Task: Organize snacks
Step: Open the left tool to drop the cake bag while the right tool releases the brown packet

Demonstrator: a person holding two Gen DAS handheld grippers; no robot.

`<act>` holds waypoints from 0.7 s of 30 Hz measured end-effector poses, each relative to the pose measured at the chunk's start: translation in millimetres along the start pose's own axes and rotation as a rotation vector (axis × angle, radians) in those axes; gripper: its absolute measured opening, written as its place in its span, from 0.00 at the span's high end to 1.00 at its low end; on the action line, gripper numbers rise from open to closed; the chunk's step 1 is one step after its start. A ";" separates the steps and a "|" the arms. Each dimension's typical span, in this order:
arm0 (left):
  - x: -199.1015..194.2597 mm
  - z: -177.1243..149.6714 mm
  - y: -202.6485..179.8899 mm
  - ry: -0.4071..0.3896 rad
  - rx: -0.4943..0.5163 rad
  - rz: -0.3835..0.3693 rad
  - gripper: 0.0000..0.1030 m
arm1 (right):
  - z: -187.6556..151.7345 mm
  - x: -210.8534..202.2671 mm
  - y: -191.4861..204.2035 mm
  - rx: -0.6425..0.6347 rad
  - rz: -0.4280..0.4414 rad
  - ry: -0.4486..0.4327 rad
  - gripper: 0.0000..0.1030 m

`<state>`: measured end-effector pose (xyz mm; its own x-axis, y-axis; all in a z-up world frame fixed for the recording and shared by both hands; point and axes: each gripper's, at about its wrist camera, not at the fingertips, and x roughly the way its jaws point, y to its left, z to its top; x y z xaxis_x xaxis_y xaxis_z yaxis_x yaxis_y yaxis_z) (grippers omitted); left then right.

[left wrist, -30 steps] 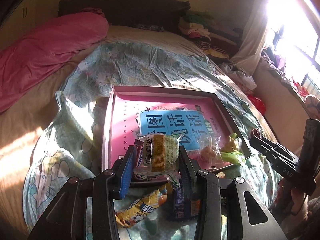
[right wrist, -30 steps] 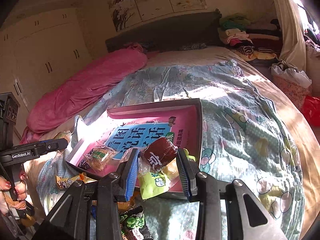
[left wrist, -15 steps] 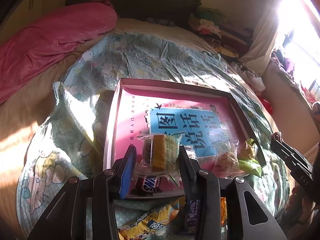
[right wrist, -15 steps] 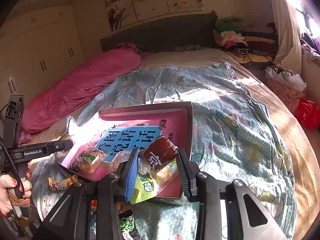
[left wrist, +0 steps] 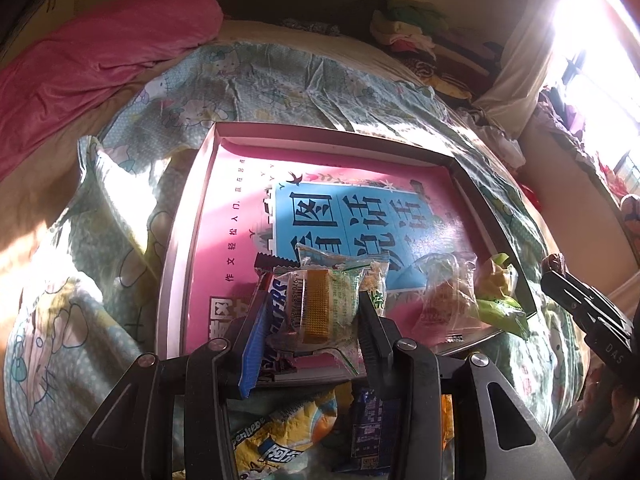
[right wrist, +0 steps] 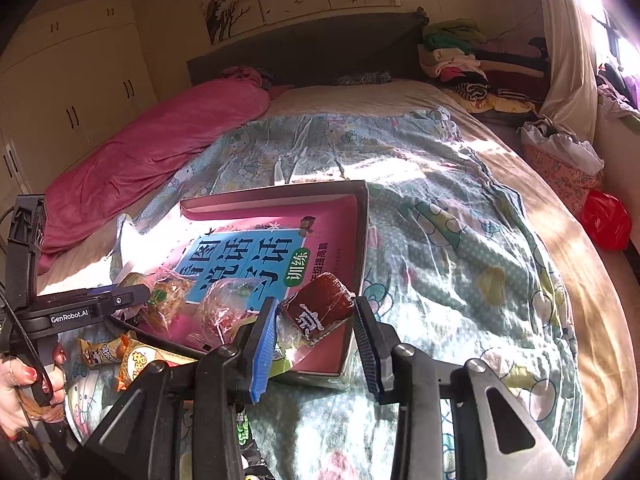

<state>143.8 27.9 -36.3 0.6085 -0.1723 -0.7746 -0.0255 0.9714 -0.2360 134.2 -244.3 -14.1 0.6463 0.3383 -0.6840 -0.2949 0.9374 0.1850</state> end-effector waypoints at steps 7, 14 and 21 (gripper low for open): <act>1.9 0.3 -4.8 -0.005 -0.005 -0.004 0.58 | -5.4 7.8 0.2 0.009 0.003 0.030 0.63; 4.1 0.3 -11.7 -0.009 0.003 -0.011 0.58 | -10.3 14.9 1.8 0.002 0.003 0.047 0.63; 8.9 -0.2 -16.5 -0.009 0.003 -0.001 0.58 | -13.4 19.2 13.8 -0.045 -0.005 0.052 0.63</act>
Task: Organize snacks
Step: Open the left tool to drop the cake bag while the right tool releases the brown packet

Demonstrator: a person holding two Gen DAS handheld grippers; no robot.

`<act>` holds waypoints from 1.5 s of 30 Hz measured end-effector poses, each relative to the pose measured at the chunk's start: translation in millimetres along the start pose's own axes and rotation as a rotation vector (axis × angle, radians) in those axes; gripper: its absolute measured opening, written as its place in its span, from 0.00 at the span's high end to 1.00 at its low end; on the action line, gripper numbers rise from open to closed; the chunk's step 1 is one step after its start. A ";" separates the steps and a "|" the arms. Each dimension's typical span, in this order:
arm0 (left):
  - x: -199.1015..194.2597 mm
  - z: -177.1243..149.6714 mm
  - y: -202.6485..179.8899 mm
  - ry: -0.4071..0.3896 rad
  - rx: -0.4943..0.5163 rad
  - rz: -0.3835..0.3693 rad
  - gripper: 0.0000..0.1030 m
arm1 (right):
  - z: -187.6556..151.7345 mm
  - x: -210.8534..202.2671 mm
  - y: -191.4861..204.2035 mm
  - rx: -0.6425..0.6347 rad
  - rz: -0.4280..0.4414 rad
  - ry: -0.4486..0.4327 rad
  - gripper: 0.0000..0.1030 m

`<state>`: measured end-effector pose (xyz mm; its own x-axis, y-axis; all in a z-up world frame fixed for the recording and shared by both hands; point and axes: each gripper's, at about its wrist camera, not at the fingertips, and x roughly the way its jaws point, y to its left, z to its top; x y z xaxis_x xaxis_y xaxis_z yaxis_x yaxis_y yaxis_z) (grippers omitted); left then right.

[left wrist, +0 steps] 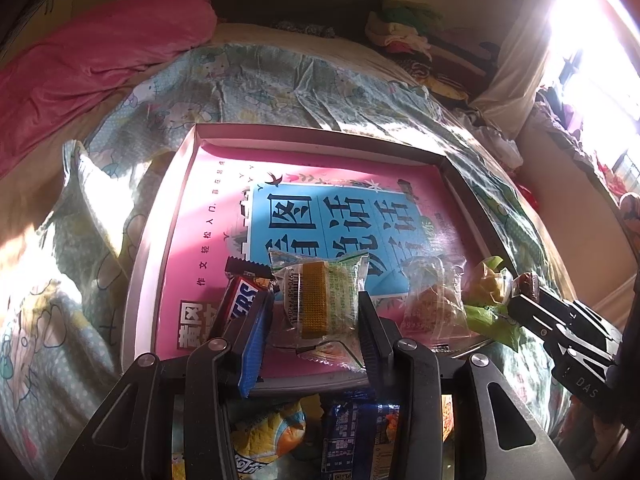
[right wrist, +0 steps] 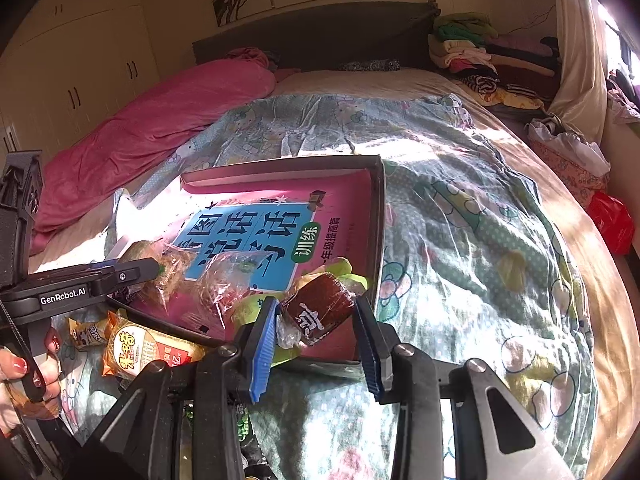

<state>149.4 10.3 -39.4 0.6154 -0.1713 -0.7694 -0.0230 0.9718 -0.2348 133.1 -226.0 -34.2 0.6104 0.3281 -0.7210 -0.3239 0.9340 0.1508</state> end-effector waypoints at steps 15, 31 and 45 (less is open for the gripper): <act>2.7 -1.3 -4.4 0.007 -0.005 -0.009 0.58 | -1.0 17.6 1.1 0.053 0.055 0.026 0.63; 2.3 -2.8 -0.9 0.016 -0.021 -0.023 0.58 | -0.8 15.3 6.6 0.022 0.018 0.032 0.63; 0.1 -3.1 -2.3 0.043 -0.029 0.007 0.56 | 0.9 5.8 14.3 -0.042 -0.019 0.017 0.57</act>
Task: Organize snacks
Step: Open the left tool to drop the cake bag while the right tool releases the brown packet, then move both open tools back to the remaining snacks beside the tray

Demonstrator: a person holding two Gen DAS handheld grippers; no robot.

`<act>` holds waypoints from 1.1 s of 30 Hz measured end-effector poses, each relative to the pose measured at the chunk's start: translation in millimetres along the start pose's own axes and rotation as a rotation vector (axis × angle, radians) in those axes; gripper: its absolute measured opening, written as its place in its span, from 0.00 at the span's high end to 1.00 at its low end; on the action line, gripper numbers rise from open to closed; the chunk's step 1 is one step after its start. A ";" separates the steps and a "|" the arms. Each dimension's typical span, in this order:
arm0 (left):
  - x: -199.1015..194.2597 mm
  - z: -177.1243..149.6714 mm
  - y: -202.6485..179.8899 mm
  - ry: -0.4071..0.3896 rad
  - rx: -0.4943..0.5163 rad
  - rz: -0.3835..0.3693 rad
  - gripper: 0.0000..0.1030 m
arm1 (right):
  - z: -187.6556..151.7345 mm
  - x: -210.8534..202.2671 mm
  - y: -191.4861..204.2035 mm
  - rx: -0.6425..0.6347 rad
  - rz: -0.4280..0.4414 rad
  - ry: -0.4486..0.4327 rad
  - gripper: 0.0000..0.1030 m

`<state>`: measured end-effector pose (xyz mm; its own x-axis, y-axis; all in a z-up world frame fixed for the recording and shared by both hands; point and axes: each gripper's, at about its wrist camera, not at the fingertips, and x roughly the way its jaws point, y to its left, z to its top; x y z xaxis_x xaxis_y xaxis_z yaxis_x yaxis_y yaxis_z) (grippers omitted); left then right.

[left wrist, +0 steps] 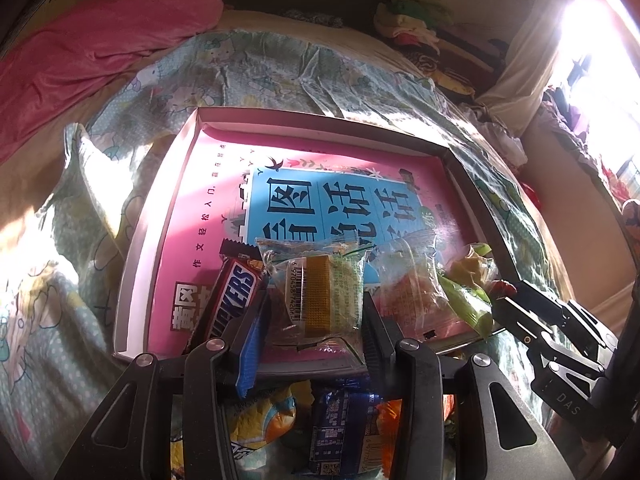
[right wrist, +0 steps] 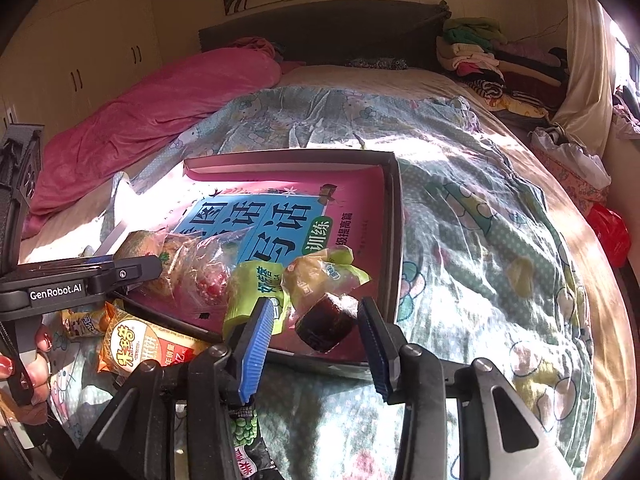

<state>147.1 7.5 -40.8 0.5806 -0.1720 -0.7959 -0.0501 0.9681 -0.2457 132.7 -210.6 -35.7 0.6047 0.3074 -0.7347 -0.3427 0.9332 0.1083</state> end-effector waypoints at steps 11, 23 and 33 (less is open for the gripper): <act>-8.5 1.3 11.5 0.003 -0.049 0.021 0.39 | 1.8 -3.8 -1.0 0.009 -0.012 -0.012 0.48; -15.5 -4.5 -4.7 0.006 0.017 0.017 0.30 | 5.1 -15.8 -4.9 0.029 -0.012 -0.067 0.40; -34.1 -1.3 -8.7 -0.042 0.016 0.005 0.30 | 11.0 -30.3 -1.4 0.028 0.013 -0.141 0.30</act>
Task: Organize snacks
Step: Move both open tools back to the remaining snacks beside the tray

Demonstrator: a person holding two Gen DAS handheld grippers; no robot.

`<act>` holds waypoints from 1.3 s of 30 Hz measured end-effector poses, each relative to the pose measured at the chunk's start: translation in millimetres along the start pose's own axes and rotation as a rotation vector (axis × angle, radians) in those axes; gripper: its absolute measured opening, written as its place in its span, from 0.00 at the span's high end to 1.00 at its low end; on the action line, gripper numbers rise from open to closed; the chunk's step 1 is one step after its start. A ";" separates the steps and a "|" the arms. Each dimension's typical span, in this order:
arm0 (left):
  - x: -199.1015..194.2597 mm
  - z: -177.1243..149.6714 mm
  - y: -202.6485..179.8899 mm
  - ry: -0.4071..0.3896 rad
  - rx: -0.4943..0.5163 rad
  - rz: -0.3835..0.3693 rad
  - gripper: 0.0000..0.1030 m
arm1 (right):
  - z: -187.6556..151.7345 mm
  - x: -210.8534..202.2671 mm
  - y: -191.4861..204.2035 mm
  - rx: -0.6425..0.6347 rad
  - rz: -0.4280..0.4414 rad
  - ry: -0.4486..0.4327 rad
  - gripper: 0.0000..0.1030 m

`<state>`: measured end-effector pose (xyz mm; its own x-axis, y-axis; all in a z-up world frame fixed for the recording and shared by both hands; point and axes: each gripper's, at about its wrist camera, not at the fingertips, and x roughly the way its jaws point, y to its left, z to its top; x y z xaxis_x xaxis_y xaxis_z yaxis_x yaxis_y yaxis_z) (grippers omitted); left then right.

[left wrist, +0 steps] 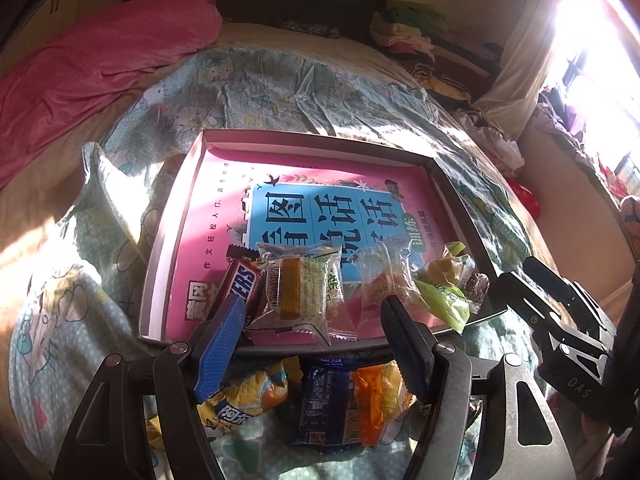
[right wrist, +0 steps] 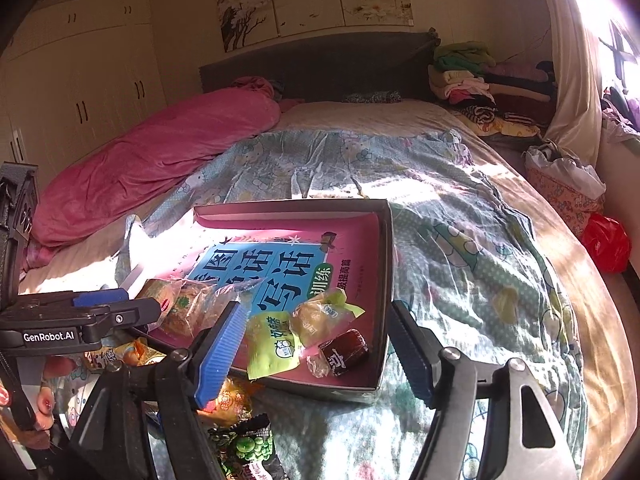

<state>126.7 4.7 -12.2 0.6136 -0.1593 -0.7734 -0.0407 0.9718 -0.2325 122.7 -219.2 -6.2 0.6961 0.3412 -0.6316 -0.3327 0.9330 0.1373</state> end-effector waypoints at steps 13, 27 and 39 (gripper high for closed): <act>-25.3 7.4 1.0 -0.049 -0.014 -0.040 0.30 | 5.0 -17.0 9.1 -0.018 0.061 -0.079 0.24; -40.5 2.1 -0.6 -0.061 0.007 -0.042 0.30 | 1.1 -29.8 18.9 -0.039 0.096 -0.100 0.19; -47.2 -5.2 -2.0 -0.062 0.028 -0.049 0.30 | -3.5 -36.3 26.5 -0.051 0.128 -0.094 0.18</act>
<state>93.7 9.4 21.7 0.6618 -0.1969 -0.7233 0.0127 0.9677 -0.2518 86.4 -207.3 17.8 0.7018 0.4686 -0.5365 -0.4529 0.8749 0.1717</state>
